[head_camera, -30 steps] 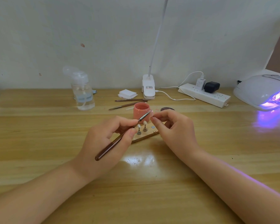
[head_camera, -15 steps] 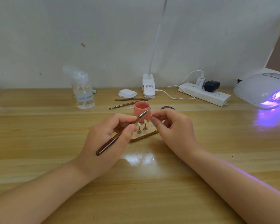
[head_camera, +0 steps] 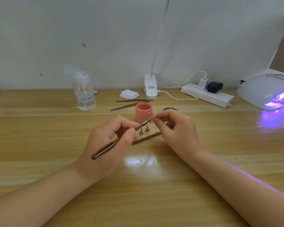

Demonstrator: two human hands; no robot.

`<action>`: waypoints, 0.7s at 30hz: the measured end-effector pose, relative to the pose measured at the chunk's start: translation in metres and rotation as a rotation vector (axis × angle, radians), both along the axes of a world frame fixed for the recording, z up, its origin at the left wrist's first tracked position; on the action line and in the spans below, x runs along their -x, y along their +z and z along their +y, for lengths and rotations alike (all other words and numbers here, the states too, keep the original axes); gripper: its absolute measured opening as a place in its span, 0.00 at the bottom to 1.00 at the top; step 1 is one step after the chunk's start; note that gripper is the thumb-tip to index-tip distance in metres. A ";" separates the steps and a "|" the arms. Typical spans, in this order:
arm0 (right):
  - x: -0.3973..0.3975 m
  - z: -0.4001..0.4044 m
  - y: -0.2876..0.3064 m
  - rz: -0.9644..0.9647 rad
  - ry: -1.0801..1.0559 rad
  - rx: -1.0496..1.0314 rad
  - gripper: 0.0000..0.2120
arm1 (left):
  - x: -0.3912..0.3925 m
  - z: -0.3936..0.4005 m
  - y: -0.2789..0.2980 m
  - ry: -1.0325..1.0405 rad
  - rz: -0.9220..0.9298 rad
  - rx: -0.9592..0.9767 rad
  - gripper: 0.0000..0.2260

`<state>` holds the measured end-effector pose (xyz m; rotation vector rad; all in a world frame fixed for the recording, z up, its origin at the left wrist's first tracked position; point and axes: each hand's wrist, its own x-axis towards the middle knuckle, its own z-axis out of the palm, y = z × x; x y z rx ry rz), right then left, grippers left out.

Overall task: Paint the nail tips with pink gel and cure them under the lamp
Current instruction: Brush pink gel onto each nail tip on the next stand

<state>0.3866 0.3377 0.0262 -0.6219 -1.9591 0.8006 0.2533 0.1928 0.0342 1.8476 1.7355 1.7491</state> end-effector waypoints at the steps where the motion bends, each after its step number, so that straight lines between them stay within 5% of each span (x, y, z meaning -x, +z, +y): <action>1: 0.000 0.000 0.000 -0.001 0.000 0.004 0.01 | 0.000 0.000 0.000 0.010 0.019 -0.017 0.08; 21: 0.000 0.000 0.000 0.021 0.047 0.049 0.02 | -0.003 -0.001 0.002 0.060 -0.050 -0.009 0.08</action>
